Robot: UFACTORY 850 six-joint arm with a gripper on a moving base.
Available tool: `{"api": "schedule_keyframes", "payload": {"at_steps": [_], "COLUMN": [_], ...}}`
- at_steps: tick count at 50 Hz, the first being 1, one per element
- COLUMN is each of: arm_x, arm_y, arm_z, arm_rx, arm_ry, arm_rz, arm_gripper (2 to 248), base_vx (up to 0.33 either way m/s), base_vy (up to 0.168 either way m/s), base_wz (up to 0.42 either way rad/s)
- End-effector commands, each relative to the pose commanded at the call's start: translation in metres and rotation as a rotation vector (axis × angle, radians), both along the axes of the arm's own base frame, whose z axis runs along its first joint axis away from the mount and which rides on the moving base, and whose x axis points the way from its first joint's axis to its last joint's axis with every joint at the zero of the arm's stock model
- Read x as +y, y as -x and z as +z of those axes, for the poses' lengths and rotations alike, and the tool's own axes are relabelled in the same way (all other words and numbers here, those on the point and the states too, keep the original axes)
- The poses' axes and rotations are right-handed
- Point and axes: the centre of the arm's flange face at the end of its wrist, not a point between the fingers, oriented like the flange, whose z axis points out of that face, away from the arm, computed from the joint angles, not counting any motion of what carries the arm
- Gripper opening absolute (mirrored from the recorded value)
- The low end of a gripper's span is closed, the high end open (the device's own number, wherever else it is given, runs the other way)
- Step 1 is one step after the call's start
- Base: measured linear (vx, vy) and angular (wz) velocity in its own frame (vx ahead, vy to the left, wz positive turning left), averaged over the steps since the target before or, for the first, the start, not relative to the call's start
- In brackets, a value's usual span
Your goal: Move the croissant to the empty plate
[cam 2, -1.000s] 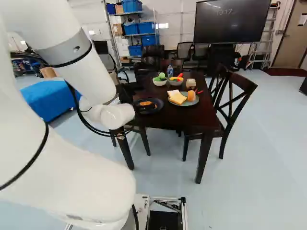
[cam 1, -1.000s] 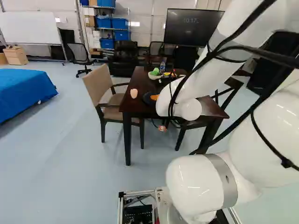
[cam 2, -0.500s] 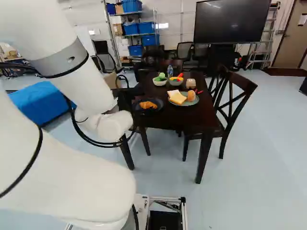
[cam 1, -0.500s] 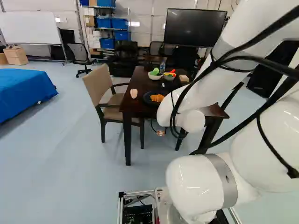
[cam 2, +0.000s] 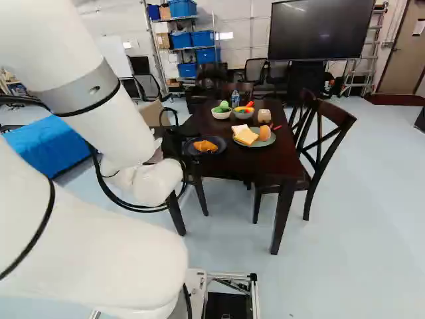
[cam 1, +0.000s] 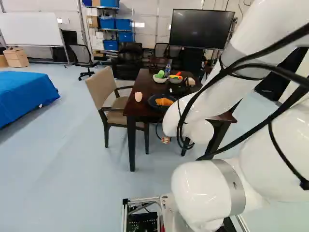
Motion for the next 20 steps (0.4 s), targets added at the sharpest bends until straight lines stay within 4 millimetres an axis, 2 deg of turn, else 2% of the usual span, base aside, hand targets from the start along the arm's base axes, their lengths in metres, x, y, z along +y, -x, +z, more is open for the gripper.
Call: {"api": "schedule_keyframes", "payload": {"at_steps": [20], "arm_x": [0.0000], "arm_y": [0.0004], "arm_z": [-0.0001], "arm_rx": [-0.001], "arm_ry": [-0.001], "arm_rz": [0.000], "arm_gripper": [247], "base_vx": [0.000], "base_vy": [0.000], "base_wz": [0.000]}}
